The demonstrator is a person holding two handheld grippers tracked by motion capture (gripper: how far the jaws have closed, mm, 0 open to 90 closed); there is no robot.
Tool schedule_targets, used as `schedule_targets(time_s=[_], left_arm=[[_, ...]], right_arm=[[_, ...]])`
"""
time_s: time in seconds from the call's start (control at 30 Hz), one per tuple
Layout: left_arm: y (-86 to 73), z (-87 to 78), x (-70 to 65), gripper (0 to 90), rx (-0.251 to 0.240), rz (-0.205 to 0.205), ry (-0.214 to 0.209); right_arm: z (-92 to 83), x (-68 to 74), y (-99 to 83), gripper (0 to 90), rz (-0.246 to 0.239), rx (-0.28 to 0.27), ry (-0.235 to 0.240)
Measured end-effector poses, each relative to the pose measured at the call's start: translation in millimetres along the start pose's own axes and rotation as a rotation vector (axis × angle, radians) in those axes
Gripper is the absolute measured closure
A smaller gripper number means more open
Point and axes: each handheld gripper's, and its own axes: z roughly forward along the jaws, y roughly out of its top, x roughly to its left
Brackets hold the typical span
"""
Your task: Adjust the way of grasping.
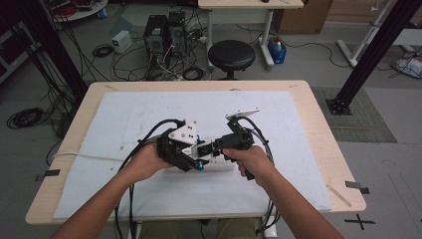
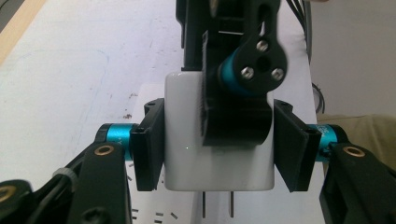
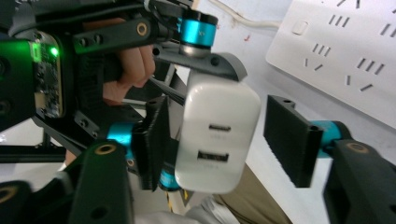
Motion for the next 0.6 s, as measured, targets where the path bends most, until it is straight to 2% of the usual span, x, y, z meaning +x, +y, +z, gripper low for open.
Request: schedule_targets(time_s=[0.23, 0.33, 0.43, 0.53, 0.6], left_arm=[[0.2, 0.6, -0.3, 42.4, 0.003, 0.015, 0.01], [0.1, 1.8, -0.9, 42.4, 0.014, 0.024, 0.022], [0.3, 3.3, -1.8, 42.4, 0.018, 0.039, 0.035], [1.0, 5.1, -3.8, 41.4, 0.03, 0.052, 0.049], [1.1, 6.2, -3.5, 28.2, 0.049, 0.024, 0.063]], right_arm=[[2.3, -2.3, 0.8, 51.7, 0.019, -0.001, 0.022], [2.9, -2.8, 0.8, 58.5, 0.027, -0.003, 0.029], [2.7, -3.5, 0.6, 59.9, 0.029, -0.014, 0.027], [2.8, -7.5, 0.0, 61.9, 0.049, -0.02, 0.049], [1.2, -9.5, -0.3, 62.0, 0.023, -0.039, 0.009]])
